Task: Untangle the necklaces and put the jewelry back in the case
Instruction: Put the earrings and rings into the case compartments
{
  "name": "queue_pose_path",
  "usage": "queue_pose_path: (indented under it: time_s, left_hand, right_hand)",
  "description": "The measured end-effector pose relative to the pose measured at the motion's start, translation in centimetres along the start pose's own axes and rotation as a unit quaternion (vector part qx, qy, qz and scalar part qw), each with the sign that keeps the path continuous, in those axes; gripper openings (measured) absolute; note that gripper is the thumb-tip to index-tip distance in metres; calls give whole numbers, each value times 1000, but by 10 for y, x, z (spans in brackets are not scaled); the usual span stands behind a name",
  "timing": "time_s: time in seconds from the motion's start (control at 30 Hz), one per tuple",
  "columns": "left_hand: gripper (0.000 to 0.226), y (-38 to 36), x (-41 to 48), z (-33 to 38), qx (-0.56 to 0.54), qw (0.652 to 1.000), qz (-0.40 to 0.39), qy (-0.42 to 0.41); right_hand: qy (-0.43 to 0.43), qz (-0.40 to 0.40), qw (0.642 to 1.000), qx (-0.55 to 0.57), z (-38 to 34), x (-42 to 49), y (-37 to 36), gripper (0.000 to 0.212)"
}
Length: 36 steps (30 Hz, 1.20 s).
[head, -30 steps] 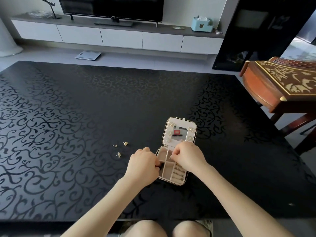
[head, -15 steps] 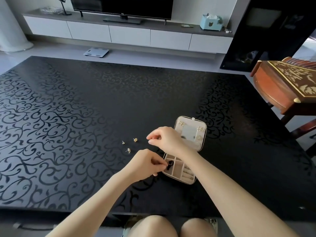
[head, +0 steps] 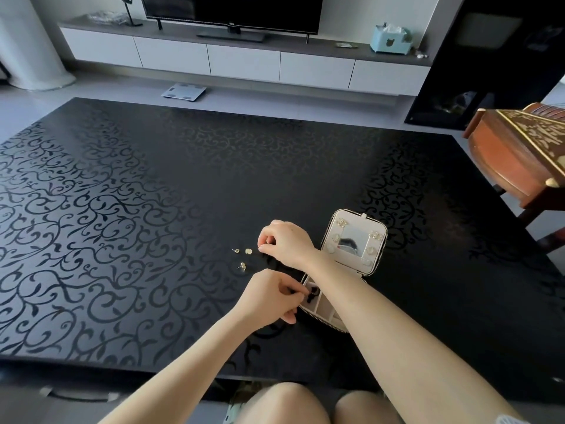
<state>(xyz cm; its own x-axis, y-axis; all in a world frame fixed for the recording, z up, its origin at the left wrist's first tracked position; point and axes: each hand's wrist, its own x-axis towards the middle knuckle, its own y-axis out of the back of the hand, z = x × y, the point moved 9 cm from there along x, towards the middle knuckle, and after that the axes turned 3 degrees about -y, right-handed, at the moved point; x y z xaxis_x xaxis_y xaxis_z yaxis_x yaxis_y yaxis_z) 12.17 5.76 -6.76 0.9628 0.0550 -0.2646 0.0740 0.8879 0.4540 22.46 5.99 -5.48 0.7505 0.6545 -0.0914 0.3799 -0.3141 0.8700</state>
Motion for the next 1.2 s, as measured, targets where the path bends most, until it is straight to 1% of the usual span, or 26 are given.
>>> queue_pose_path:
  time_s: [0.03, 0.1, 0.17, 0.23, 0.33, 0.5, 0.6, 0.67, 0.73, 0.77, 0.83, 0.93, 1.0, 1.03, 1.1, 1.17, 1.2]
  left_hand:
    - [15, 0, 0, -1, -3, 1000, -1, 2]
    - [14, 0, -1, -2, -15, 1000, -4, 8]
    - [13, 0, -3, -3, -28, 999, -7, 17]
    - [13, 1, -4, -4, -30, 999, -6, 20]
    - [13, 5, -7, -6, -25, 999, 7, 21]
    - [15, 8, -13, -7, -24, 999, 44, 22]
    - [15, 8, -17, -7, -43, 997, 58, 23]
    - [14, 8, -17, -8, -54, 996, 65, 29]
    - [14, 9, -18, -12, -67, 995, 70, 38]
    - [14, 8, -18, -11, -74, 994, 70, 41]
    - [15, 7, -18, -13, -90, 992, 72, 47]
    - [14, 4, -19, -14, -109, 989, 77, 59]
    - [15, -1, -20, -14, -120, 988, 77, 66]
    - [15, -3, -20, -15, -126, 986, 79, 68]
    - [16, -8, -20, -14, -138, 985, 82, 70]
    - [15, -12, -19, -11, -140, 984, 83, 71]
    - [15, -13, -19, -10, -140, 984, 83, 71]
  right_hand:
    - [0, -4, 1000, 13, 1, -1, 0, 13]
    - [9, -25, 999, 27, -2, -1, -2, 27]
    - [19, -45, 999, 20, -7, -1, -8, 33]
    - [27, -54, 998, 10, -9, 0, -11, 27]
    - [42, -33, 998, 15, -10, 2, -9, 17]
    - [51, -19, 998, 23, -9, -3, -5, 14]
    - [15, 16, 993, 114, -2, -14, 21, 11]
    - [-19, 29, 978, 205, 7, -31, 43, 13]
    - [-59, -1, 951, 305, 19, -54, 53, 13]
    - [-78, -23, 939, 334, 27, -68, 55, 13]
    - [-116, -55, 922, 365, 44, -91, 55, 14]
    - [-178, -74, 897, 398, 70, -116, 55, 11]
    - [-206, -95, 890, 396, 82, -131, 54, 9]
    - [-216, -108, 893, 380, 86, -136, 52, 9]
    - [-237, -122, 910, 319, 94, -145, 49, 7]
    - [-249, -105, 927, 261, 100, -148, 49, 7]
    - [-250, -88, 932, 249, 102, -148, 51, 7]
